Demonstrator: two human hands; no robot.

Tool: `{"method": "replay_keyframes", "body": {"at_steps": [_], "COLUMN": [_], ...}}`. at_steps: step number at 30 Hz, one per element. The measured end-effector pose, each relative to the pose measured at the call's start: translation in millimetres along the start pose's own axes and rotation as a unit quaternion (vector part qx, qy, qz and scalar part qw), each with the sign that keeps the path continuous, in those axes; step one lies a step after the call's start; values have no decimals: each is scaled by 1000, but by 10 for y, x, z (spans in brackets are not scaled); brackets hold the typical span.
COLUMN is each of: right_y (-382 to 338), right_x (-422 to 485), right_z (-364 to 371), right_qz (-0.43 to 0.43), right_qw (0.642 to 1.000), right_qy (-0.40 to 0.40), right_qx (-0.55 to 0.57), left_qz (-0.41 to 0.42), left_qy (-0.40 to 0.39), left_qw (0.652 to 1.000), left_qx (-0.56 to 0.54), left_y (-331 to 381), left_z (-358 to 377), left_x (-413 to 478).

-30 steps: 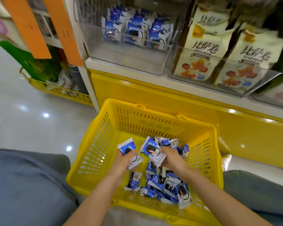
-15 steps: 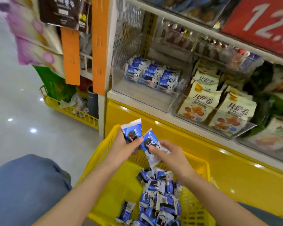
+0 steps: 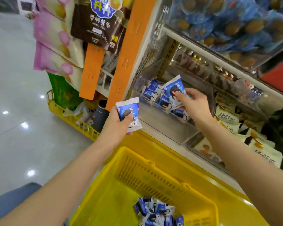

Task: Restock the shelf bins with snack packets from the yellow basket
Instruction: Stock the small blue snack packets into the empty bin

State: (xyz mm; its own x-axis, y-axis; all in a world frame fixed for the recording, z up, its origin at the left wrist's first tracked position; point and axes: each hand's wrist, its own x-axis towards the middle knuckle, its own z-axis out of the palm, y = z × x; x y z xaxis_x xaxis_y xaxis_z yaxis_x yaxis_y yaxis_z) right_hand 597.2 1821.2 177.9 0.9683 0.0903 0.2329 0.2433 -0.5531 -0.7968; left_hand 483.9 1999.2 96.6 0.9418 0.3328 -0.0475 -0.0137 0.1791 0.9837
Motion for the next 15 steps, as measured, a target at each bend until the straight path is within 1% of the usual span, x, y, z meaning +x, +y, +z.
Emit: {"method": "replay_keyframes", "body": {"at_steps": [2, 4, 7, 10, 13, 15], "right_y": [18, 46, 86, 113, 129, 146], "right_x": [289, 505, 695, 812, 884, 899], "right_z": [136, 259, 439, 623, 752, 803], "right_qz": [9, -2, -9, 8, 15, -3], "right_qw": [995, 985, 973, 959, 953, 949], "right_qy": [-21, -65, -142, -200, -232, -225], "right_qx": [-93, -157, -180, -202, -196, -219], "left_qz": [-12, -28, -47, -59, -61, -65], "left_qy": [-2, -9, -12, 2, 5, 3], "left_qw": [1000, 999, 997, 995, 994, 992], "left_qx": [-24, -45, -67, -83, -96, -108], "left_y": [31, 58, 82, 95, 98, 105], "left_z": [-4, -11, -43, -79, -89, -81], "left_x": [51, 102, 188, 280, 337, 355]}}
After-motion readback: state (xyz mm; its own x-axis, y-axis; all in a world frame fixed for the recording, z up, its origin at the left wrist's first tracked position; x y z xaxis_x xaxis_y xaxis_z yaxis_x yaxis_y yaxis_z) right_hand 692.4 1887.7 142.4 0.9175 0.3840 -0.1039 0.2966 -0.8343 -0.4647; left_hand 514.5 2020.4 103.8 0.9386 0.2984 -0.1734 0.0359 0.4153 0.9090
